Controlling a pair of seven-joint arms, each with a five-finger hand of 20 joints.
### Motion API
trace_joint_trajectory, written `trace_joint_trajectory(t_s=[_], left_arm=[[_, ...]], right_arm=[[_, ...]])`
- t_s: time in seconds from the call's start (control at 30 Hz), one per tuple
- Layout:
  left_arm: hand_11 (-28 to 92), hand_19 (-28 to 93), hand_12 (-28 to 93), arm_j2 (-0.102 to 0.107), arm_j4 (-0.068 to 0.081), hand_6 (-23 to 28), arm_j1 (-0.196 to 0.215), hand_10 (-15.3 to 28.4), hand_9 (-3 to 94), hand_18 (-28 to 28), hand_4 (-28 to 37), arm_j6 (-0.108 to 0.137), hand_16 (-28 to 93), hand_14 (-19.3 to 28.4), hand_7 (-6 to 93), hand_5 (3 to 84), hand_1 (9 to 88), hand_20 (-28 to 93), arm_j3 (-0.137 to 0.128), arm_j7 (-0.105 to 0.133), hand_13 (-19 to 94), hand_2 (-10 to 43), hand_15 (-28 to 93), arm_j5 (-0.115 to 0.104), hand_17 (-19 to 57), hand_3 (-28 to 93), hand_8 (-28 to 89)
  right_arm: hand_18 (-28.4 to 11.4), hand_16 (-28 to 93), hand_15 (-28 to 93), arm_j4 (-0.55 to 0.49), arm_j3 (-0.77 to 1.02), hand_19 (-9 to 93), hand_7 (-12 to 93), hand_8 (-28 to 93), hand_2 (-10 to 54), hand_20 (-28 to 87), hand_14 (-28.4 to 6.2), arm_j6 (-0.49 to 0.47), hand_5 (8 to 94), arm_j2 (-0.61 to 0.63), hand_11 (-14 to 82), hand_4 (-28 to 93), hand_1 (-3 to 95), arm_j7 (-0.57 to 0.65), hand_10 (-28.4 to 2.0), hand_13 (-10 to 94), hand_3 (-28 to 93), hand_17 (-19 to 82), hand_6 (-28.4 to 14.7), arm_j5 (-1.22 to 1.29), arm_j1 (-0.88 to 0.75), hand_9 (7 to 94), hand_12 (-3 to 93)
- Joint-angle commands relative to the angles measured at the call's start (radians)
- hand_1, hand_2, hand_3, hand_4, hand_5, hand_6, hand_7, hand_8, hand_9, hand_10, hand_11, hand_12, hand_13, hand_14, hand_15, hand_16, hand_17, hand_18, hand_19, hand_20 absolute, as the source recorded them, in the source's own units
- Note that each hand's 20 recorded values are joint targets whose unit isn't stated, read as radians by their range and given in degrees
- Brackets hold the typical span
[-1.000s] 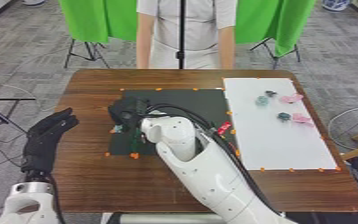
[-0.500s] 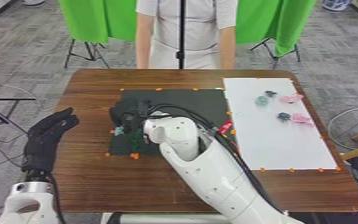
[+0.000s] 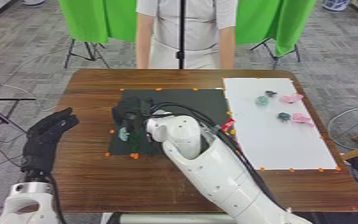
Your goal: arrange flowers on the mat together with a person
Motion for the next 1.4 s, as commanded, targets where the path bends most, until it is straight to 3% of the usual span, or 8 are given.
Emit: trace_joint_trajectory(t_s=[0.03, 0.5, 0.53, 0.6, 0.7, 0.83, 1.03, 1.4], left_arm=[[22, 11, 14, -0.009, -0.015, 0.2, 0.038, 12.0, 47.2, 12.9, -12.3, -0.003, 4, 16.2, 19.4, 50.7, 38.6, 24, -0.008, 0.012, 38, -6.6, 21, -0.009, 7.3, 63, -9], [22, 11, 14, -0.032, -0.012, 0.3, 0.039, 11.9, 47.2, 12.9, -12.4, -0.023, 4, 16.3, 19.2, 50.8, 38.6, 24, -0.018, -0.013, 38, -6.6, 21, 0.005, 7.3, 63, -9], [22, 11, 14, -0.035, -0.013, 0.3, 0.037, 11.9, 47.2, 12.9, -12.4, -0.025, 4, 16.3, 19.3, 50.8, 38.7, 24, -0.019, -0.017, 38, -6.6, 21, 0.009, 7.3, 63, -9], [22, 11, 14, -0.034, -0.018, 0.3, 0.035, 12.0, 47.2, 12.9, -12.4, -0.032, 4, 16.2, 19.3, 50.8, 38.7, 24, -0.015, -0.018, 38, -6.6, 21, 0.016, 7.3, 63, -9], [22, 11, 14, -0.037, -0.027, 0.3, 0.042, 12.0, 47.2, 12.9, -12.4, -0.034, 4, 16.2, 19.3, 50.8, 38.6, 24, -0.004, -0.018, 38, -6.5, 21, 0.034, 7.3, 63, -9], [22, 11, 14, -0.041, -0.04, 0.2, 0.045, 12.0, 47.2, 12.9, -12.4, -0.043, 4, 16.2, 19.4, 50.8, 38.6, 24, 0.021, -0.015, 38, -6.5, 21, 0.038, 7.3, 63, -9], [21, 10, 13, -0.037, -0.064, 0.3, 0.044, 12.2, 47.9, 12.7, -12.4, -0.083, 4, 16.5, 18.7, 51.4, 38.6, 24, 0.043, -0.03, 38, -6.2, 20, 0.068, 7.7, 62, -9], [19, 9, 13, -0.028, -0.11, 0.6, 0.057, 12.5, 48.6, 12.4, -12.6, -0.08, 4, 16.7, 17.2, 52.2, 37.9, 24, 0.038, -0.01, 38, -5.9, 18, 0.059, 8.0, 63, -9]], right_arm=[[-9.2, 21, 62, -0.038, -0.027, 93, 18, -14, -9.5, 46, 1.7, 0.018, 68.0, 0.044, 11.3, 31, 90.9, 0.046, -6.3, 94, -28, 71, 7.1, -0.259, 0.027, 93.7, 32.5], [-9.0, 22, 60, -0.51, 0.212, 93, 17, -4, -9.4, 46, 1.4, 0.28, 68.3, 0.29, 6.9, 39, 87.1, 0.386, -6.5, 94, -28, 71, 4.0, 0.54, -0.142, 93.5, 34.3], [-8.6, 22, 60, -0.542, 0.26, 93, 16, -2, -9.4, 45, 1.2, 0.32, 69.8, 0.301, 9.8, 11, 71.5, 0.375, -6.7, 94, 14, 71, 3.6, 0.646, -0.196, 92.4, 32.3], [-9.0, 23, 56, -0.612, 0.363, 93, 16, 1, -9.5, 39, 0.2, 0.364, 71.5, 0.312, 14.4, -11, 60.3, 0.363, -7.6, 94, 44, 69, 3.1, 0.86, -0.318, 91.0, 28.1], [-9.4, 28, 41, -0.645, 0.556, 90, 16, 2, -7.2, 23, -2.4, 0.293, 73.3, 0.274, 19.6, -19, 47.3, 0.187, -10.7, 92, 62, 63, 2.5, 1.219, -0.511, 87.8, 20.4], [-14.4, 27, 33, -0.661, 0.722, 76, 17, -8, -1.6, 28, -9.6, 0.188, 71.8, 0.219, 17.4, -17, 31.5, 0.026, -13.7, 78, 69, 48, 2.3, 1.58, -0.735, 82.7, 18.9], [-14.8, 21, 13, -0.719, 0.911, 13, 12, -10, -1.6, 33, -14.1, 0.039, 56.7, 0.1, 7.1, -18, 17.9, -0.048, -14.9, 43, 77, 23, 1.7, 1.587, -0.995, 55.9, 12.9], [-13.6, 13, 9, -0.748, 0.977, 3, 10, -9, -0.2, 28, -11.9, 0.066, 45.4, 0.053, 5.6, -19, 7.7, -0.081, -15.0, 32, 80, 19, 2.0, 1.641, -1.084, 47.7, 10.7]])
